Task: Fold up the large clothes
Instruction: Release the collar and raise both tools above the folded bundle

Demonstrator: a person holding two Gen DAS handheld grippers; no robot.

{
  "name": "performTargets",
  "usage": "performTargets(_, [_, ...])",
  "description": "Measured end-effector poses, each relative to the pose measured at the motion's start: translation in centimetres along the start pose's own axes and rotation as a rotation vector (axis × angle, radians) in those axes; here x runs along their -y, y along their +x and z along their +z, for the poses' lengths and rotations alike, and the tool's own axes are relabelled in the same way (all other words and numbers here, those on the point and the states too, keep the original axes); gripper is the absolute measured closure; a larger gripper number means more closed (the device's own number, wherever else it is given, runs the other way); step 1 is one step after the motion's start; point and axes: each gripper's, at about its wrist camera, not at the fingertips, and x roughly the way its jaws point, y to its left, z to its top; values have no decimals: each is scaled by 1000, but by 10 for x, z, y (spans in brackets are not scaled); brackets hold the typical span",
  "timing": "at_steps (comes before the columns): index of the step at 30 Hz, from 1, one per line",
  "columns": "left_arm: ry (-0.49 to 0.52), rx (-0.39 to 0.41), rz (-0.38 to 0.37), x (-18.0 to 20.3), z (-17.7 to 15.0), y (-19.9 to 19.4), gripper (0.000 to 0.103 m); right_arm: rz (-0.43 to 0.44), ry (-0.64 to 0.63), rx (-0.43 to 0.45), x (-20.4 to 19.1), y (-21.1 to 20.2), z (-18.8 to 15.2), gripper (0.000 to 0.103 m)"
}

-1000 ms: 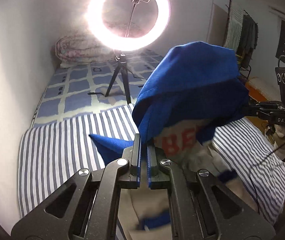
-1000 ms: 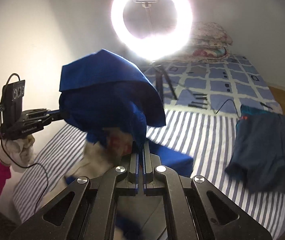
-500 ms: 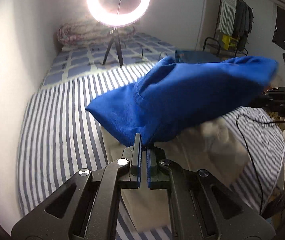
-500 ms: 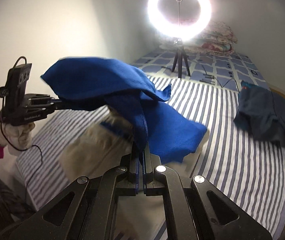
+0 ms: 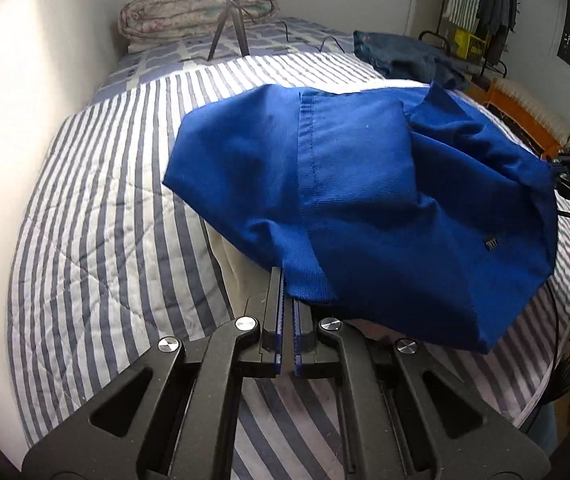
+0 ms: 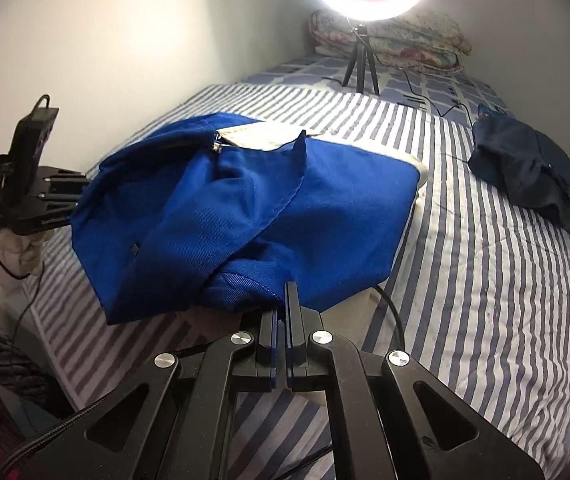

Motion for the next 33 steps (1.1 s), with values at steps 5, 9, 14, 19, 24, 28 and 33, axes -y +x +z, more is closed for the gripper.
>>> performTargets(5, [2,-38,14,2,-13,-6,102,-69,-41,-6,-11,-8,-9,101])
performTargets(9, [-5,-26,29,-2,-21,-31,101,-123,-86,7,-17,-34,-11,95])
performTargets(14, [-32,42,10,-1,-23,-77,100,-149,-104,69,-25,-83,-17,95])
performTargets(19, [-76,111,-20,-1,-17,-131,99,-133,-72,138,-34,-141,-20,95])
performTargets(24, [-95,186,-56,-1,-1,-192,98,-161,-84,236,-46,-206,-17,80])
performTargets(28, [-118,257,-76,-4,17,-248,61,-170,-87,301,-52,-250,-8,78])
performTargets(33, [-158,318,-110,-15,37,-287,34,-151,-87,342,-52,-282,7,27])
